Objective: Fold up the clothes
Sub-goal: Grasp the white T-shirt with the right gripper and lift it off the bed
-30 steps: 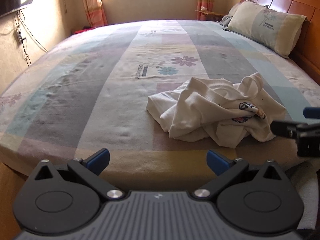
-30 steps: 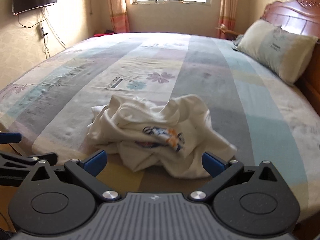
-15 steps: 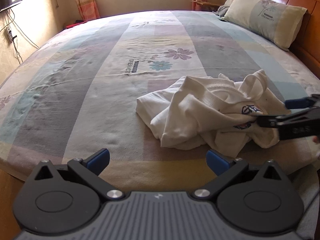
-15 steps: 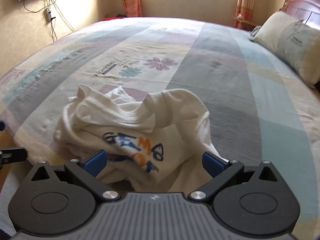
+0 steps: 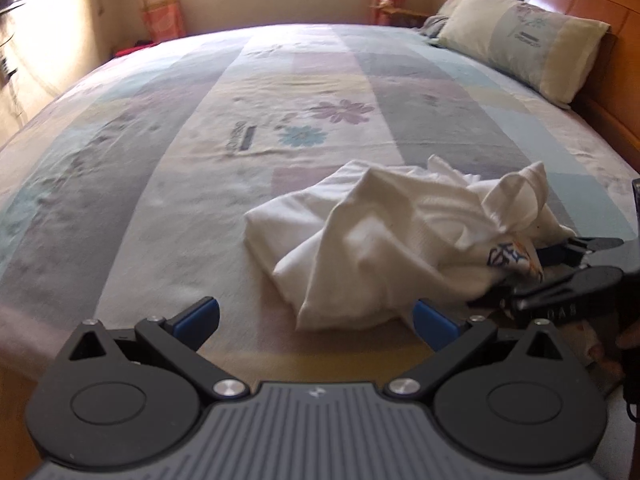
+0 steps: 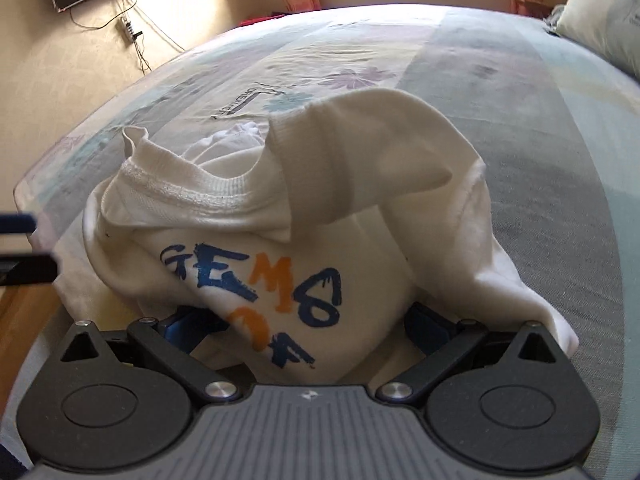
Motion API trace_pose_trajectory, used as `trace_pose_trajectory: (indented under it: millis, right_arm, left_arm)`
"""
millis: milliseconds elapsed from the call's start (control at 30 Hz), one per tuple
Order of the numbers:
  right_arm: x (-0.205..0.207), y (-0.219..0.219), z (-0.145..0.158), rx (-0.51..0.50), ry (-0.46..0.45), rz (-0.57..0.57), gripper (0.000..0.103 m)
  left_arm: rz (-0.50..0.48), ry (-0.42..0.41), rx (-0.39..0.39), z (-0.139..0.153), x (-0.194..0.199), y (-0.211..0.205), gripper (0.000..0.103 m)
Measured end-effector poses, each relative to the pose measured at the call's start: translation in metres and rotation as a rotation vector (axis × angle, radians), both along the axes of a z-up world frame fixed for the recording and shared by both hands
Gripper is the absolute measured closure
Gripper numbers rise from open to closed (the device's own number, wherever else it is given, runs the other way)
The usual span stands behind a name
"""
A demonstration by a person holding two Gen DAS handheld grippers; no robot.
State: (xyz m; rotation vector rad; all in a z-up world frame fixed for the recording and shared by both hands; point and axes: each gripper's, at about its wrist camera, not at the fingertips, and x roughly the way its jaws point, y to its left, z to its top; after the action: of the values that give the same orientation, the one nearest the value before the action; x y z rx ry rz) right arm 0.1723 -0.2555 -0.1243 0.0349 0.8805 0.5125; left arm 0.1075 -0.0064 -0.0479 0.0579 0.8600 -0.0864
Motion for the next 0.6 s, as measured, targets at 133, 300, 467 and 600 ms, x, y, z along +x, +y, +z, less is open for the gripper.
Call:
trace_pose_trajectory:
  millis: [133, 300, 467, 600]
  right_arm:
    - [-0.002, -0.004, -0.003, 0.012, -0.019, -0.004, 0.000]
    - [-0.005, -0.003, -0.003, 0.006, -0.031, -0.022, 0.000]
    - [-0.012, -0.004, -0.005, 0.013, -0.055, -0.031, 0.000]
    - [-0.012, -0.001, -0.006, 0.003, -0.061, -0.026, 0.000]
  left_arm:
    - [-0.127, 0.021, 0.000, -0.023, 0.022, -0.011, 0.001]
    - [-0.245, 0.067, 0.046, -0.052, 0.038, -0.023, 0.001]
    - [-0.286, 0.077, -0.037, -0.069, 0.045, -0.011, 0.001]
    - [-0.379, -0.017, 0.037, -0.078, 0.030, -0.013, 0.000]
